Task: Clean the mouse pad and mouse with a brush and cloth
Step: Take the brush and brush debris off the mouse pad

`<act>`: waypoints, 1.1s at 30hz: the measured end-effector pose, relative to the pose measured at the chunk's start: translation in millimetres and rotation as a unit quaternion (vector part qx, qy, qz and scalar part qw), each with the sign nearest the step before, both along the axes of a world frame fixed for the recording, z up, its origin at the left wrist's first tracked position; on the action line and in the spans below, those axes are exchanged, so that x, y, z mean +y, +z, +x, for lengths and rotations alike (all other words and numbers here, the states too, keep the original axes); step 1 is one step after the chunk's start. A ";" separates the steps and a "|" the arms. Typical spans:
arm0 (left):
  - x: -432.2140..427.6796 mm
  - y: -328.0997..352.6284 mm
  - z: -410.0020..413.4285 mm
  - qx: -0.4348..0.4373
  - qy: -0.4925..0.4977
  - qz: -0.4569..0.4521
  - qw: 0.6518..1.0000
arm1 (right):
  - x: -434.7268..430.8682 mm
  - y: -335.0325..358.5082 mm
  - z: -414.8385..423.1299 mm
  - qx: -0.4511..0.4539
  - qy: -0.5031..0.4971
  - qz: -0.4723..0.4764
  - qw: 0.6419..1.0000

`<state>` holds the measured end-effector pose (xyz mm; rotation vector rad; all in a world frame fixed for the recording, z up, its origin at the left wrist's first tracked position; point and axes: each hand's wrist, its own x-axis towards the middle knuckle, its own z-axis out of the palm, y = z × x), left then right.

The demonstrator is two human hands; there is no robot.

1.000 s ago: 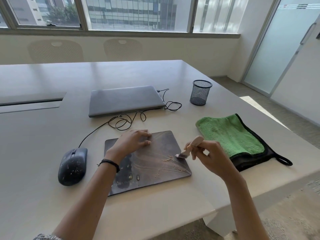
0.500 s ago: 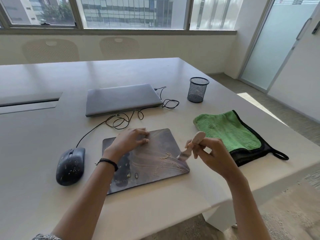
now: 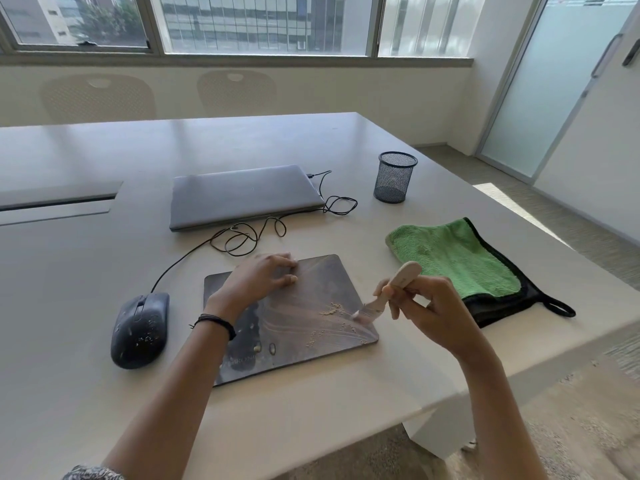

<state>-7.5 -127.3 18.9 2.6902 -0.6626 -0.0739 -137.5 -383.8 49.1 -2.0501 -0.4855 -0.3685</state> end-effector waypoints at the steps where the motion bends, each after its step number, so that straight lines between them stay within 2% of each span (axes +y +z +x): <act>1: 0.3 -0.5 0.2 0.000 0.000 0.001 1.000 | 0.3 -0.8 0.6 0.001 0.000 -0.005 1.000; 8: 0.5 -1.5 0.8 0.000 0.000 0.007 1.000 | -1.6 -5.2 -2.7 0.023 0.034 -0.015 0.999; 17: 0.7 -2.8 2.0 0.006 0.005 0.005 1.000 | 3.2 -3.6 1.8 -0.012 0.035 0.015 0.999; 21: 1.1 -2.8 2.5 0.010 0.007 0.012 1.000 | 5.5 -9.8 3.9 0.012 0.045 -0.019 0.999; 28: -0.7 0.4 -1.0 0.012 0.002 0.009 1.000 | 9.8 -7.7 -1.7 0.055 0.058 -0.003 0.997; 33: -0.8 2.0 -2.0 0.013 0.006 0.011 1.000 | 6.4 -2.2 -2.8 0.031 0.075 0.007 0.997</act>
